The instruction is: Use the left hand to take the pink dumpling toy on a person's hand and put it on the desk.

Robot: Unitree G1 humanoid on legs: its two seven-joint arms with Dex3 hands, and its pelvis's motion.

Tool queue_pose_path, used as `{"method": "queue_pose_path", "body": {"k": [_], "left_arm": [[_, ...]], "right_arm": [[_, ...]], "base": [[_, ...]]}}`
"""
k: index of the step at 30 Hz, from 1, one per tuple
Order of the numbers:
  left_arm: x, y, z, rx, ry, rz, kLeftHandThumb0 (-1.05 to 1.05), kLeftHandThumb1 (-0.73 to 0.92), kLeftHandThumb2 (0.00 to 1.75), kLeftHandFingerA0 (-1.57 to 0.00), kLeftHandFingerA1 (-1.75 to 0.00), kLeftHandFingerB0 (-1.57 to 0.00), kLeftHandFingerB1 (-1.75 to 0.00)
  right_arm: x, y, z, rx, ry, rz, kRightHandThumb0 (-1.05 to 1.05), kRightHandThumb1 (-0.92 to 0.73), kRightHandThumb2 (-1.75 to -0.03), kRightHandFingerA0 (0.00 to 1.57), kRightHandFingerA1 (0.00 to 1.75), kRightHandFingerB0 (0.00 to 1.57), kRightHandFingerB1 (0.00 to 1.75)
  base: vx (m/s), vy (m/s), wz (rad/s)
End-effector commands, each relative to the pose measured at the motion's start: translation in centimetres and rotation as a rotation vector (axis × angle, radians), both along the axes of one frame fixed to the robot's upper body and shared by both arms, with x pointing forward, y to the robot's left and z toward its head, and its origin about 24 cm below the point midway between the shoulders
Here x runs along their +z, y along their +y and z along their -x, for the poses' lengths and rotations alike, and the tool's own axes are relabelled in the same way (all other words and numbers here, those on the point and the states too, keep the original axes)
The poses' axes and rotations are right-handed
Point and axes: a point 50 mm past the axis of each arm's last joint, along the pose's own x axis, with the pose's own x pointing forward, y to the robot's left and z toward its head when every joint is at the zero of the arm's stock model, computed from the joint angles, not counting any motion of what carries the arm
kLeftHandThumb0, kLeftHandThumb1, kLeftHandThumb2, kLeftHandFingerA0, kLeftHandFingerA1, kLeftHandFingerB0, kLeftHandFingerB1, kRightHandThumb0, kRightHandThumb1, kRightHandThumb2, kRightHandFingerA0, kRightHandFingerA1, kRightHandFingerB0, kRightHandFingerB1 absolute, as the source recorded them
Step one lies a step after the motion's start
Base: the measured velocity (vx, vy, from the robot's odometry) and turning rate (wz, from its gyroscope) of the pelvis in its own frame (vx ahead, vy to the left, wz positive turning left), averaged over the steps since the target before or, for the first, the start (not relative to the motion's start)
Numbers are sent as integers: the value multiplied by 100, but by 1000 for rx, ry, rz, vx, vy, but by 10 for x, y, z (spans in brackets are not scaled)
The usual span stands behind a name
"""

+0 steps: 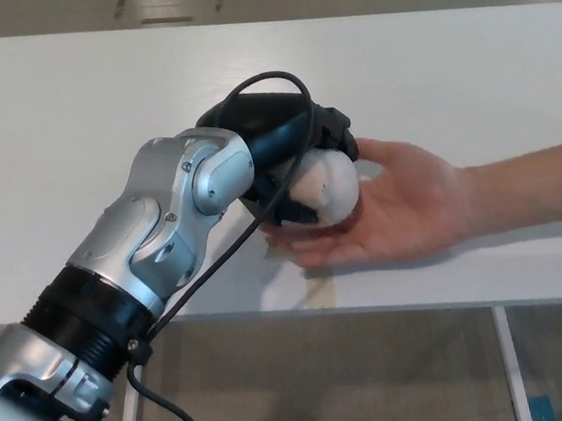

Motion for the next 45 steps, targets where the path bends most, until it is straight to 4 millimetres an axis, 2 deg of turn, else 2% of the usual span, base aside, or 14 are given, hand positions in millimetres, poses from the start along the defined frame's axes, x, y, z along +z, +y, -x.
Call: {"method": "queue_pose_path", "body": {"k": [1,27,28,29,32,37,38,39,40,41,42,43,44,45], "left_arm": [[-1,0,2,-12,-34,1,-22,79,63,-68,-151,-67,-45],[0,0,1,-13,-35,-5,-33,72,69,-70,-145,-75,-54],[0,0,0,-12,-34,-6,-21,78,65,-67,-153,-77,-51],[1,0,1,-14,-35,-5,-21,79,63,-68,-152,-62,-43],[4,0,1,-19,-37,-2,-21,79,63,-69,-150,-61,-43],[24,2,5,-43,-77,18,-22,77,65,-69,-151,-77,-51],[38,5,8,-61,-110,36,-22,76,64,-67,-154,-83,-68],[44,6,9,-68,-124,43,-22,76,64,-67,-154,-83,-68],[63,11,13,-89,-168,77,-24,77,63,-65,-158,-66,-114],[74,15,15,-100,-194,98,-25,76,63,-64,-158,-60,-131],[79,17,16,-105,-208,110,-25,76,63,-64,-158,-60,-131],[87,21,18,-112,-230,128,-25,77,62,-63,-160,-72,-104],[89,21,19,-113,-235,133,-25,77,62,-63,-160,-72,-104],[104,31,22,-111,-283,158,-39,66,74,-74,-141,-75,-57]], "right_arm": [[-1,-1,2,-4,13,-5,-15,-62,-58,76,49,50,41],[-1,-1,3,1,26,-25,-16,-63,-58,75,49,51,41],[-1,-1,2,4,27,-23,-16,-63,-58,75,49,51,41],[-1,-1,2,6,29,-22,-17,-63,-59,75,49,54,42],[-1,-1,2,9,31,-21,-17,-63,-59,75,49,54,42],[-1,-1,2,21,32,-18,-18,-64,-59,75,48,55,42],[-1,-1,1,23,31,-17,-18,-64,-59,75,48,55,43],[0,0,0,24,30,-17,-18,-64,-59,75,48,55,43],[-1,0,0,25,31,-18,-18,-64,-59,75,48,55,43],[-1,0,1,25,32,-19,-18,-65,-59,74,48,54,42],[-1,0,1,25,33,-19,-18,-65,-59,74,48,54,42],[-1,-1,1,24,32,-20,-18,-65,-59,74,48,54,42],[-1,-1,1,24,32,-20,-18,-65,-59,74,48,54,42],[-2,-1,3,21,35,-22,-19,-65,-59,75,49,54,42]], "base": [[0,0,0],[0,0,0],[0,0,0],[0,0,0],[0,0,0],[0,0,0],[0,0,0],[0,0,0],[0,0,0],[0,0,0],[0,0,0],[0,0,0],[0,0,0],[0,0,0]]}}
